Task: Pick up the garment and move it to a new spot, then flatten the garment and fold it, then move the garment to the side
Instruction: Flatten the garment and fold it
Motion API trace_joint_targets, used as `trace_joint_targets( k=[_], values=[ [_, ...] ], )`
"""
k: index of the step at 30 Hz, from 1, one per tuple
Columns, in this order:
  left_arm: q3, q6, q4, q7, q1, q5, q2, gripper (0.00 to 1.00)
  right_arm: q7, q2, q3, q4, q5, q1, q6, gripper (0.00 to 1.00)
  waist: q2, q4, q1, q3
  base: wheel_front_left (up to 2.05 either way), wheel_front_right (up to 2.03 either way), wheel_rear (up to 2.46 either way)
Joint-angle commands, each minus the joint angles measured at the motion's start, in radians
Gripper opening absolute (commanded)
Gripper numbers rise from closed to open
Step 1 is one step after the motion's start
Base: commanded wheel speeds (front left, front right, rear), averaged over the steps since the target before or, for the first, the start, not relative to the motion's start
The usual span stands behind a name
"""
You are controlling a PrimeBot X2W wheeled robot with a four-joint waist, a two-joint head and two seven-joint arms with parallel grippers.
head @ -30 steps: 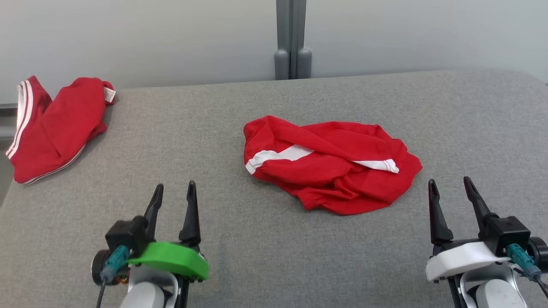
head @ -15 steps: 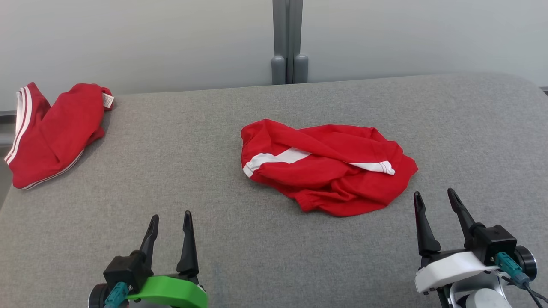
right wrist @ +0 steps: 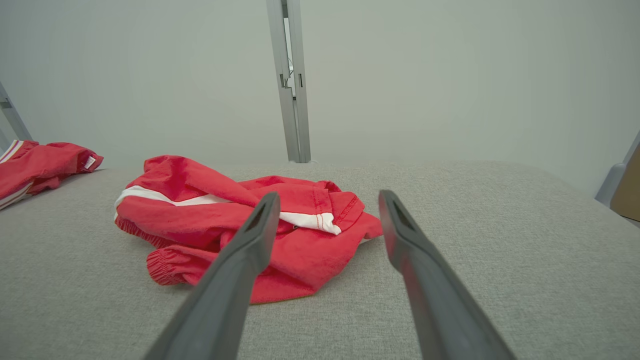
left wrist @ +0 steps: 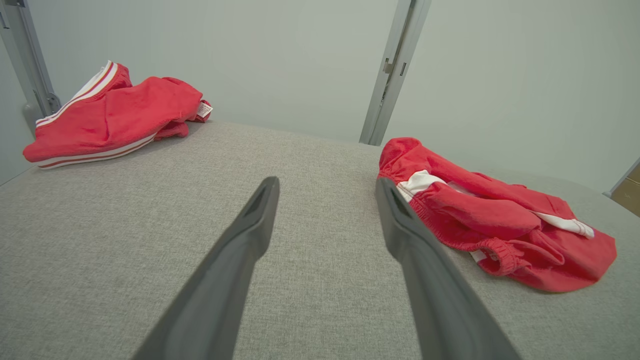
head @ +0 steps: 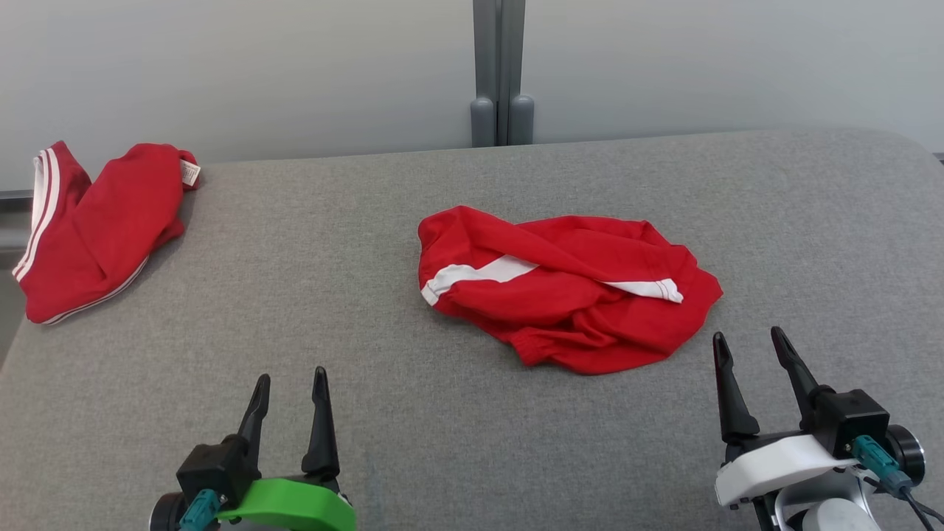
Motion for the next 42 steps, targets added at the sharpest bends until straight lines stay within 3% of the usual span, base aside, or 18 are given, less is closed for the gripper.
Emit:
trace_joint_targets(
  k=[1, 6, 14, 18, 26, 33, 42],
  values=[
    [0.004, 0.005, -0.003, -0.001, 0.011, 0.001, 0.0, 1.0, -0.003, -0.003, -0.001, 0.004, -0.007, 0.005, 0.0, 1.0, 0.0, 0.0, 0.0, 0.001, 0.0, 0.0, 0.0],
    [0.003, 0.005, 0.008, -0.001, 0.006, 0.012, 0.001, 1.0, -0.003, -0.003, -0.003, 0.006, -0.008, -0.002, 0.0, 1.0, 0.0, -0.002, 0.0, 0.008, 0.0, 0.0, 0.0],
    [-0.078, -0.047, 0.143, 0.035, -0.145, -0.013, 0.001, 1.0, -0.003, -0.003, 0.002, -0.004, -0.016, -0.024, 0.0, 1.0, 0.0, -0.014, 0.0, 0.052, 0.0, 0.0, 0.0],
    [-0.122, -0.062, 0.226, 0.125, -0.272, -0.105, 0.001, 1.0, -0.003, -0.003, 0.012, -0.005, -0.019, -0.046, 0.0, 1.0, 0.0, -0.03, 0.0, 0.091, 0.0, 0.0, 0.0],
    [-0.192, -0.011, 0.376, 0.28, -0.485, -0.399, 0.002, 1.0, -0.003, -0.003, 0.035, -0.008, -0.024, -0.099, 0.0, 1.0, 0.0, -0.075, 0.0, 0.181, 0.0, 0.0, 0.0],
    [-0.243, 0.013, 0.486, 0.277, -0.591, -0.506, 0.002, 1.0, -0.003, -0.003, 0.039, -0.01, -0.025, -0.134, 0.0, 1.0, 0.0, -0.106, 0.0, 0.237, 0.0, 0.0, 0.0],
    [-0.27, -0.026, 0.546, 0.236, -0.646, -0.633, 0.002, 1.0, -0.003, -0.003, 0.035, -0.01, -0.027, -0.151, 0.0, 1.0, 0.0, -0.115, 0.0, 0.257, 0.0, 0.0, 0.0]
  ],
)
